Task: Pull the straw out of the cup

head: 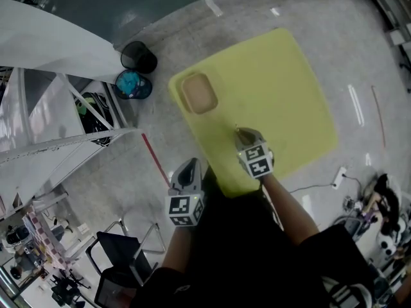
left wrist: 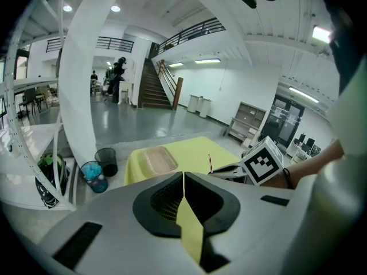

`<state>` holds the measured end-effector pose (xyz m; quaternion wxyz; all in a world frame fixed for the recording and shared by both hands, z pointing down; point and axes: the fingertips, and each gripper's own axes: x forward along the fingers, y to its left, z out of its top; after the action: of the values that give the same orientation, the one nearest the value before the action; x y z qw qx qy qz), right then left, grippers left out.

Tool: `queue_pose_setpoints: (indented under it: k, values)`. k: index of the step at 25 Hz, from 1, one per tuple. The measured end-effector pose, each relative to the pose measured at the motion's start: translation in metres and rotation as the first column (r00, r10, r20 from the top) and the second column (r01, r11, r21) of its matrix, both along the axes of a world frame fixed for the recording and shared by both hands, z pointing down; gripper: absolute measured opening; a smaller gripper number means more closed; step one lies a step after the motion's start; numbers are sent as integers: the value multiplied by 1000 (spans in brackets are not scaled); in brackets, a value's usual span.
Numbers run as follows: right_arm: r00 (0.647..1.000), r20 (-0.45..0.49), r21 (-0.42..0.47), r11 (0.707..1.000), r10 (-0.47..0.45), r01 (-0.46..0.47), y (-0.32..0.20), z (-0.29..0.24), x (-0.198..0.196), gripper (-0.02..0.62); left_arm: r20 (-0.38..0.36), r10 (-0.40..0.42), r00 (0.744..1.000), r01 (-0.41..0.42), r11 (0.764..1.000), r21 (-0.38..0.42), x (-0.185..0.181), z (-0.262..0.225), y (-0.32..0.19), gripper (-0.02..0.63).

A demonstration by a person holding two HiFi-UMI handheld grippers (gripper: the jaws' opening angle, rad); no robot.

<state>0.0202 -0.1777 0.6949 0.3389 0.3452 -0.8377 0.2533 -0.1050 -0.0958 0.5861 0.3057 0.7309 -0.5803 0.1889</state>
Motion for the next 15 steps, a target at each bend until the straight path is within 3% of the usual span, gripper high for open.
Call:
queue_pose_setpoints:
  k: [15]
  values:
    - [1000, 27, 48, 999, 3, -5, 11, -19, -8, 35, -33, 76, 997, -75, 997, 15, 2, -1, -3, 49]
